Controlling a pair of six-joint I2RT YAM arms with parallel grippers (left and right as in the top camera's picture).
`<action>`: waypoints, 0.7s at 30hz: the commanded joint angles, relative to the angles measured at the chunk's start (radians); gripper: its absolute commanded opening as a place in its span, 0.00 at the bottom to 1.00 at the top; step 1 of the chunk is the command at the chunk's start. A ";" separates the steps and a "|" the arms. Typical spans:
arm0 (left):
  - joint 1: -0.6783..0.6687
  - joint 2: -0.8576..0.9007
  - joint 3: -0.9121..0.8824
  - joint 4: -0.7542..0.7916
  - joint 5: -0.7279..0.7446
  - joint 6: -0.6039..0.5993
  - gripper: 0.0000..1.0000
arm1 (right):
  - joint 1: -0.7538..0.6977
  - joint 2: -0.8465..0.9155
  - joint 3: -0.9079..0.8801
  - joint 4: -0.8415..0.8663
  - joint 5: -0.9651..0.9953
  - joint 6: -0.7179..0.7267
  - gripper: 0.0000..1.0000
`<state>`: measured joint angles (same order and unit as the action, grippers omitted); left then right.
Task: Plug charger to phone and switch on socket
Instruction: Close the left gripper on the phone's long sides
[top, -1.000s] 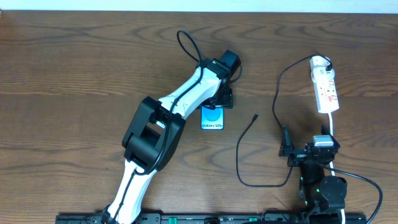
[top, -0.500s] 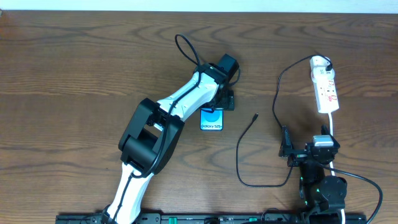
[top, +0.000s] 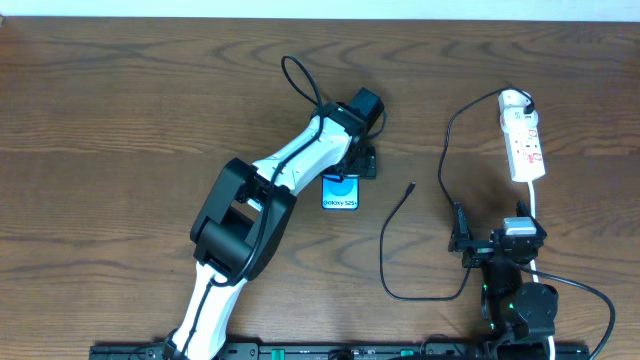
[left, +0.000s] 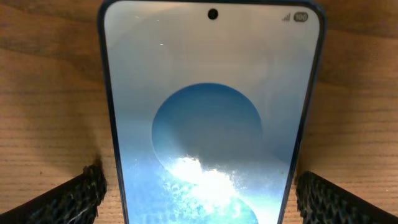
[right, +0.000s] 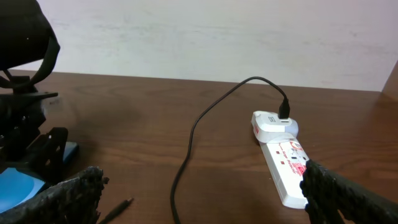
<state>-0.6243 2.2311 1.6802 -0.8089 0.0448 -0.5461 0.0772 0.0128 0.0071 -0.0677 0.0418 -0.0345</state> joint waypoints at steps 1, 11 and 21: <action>-0.017 0.006 -0.027 -0.011 0.009 0.002 1.00 | 0.005 -0.004 -0.002 -0.004 0.008 -0.008 0.99; -0.038 0.012 -0.032 -0.007 -0.076 -0.043 0.99 | 0.005 -0.004 -0.002 -0.003 0.008 -0.008 0.99; -0.038 0.012 -0.047 0.003 -0.076 -0.043 0.94 | 0.005 -0.004 -0.002 -0.003 0.008 -0.008 0.99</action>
<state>-0.6594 2.2292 1.6672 -0.7994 -0.0055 -0.5816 0.0772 0.0128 0.0071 -0.0677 0.0418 -0.0345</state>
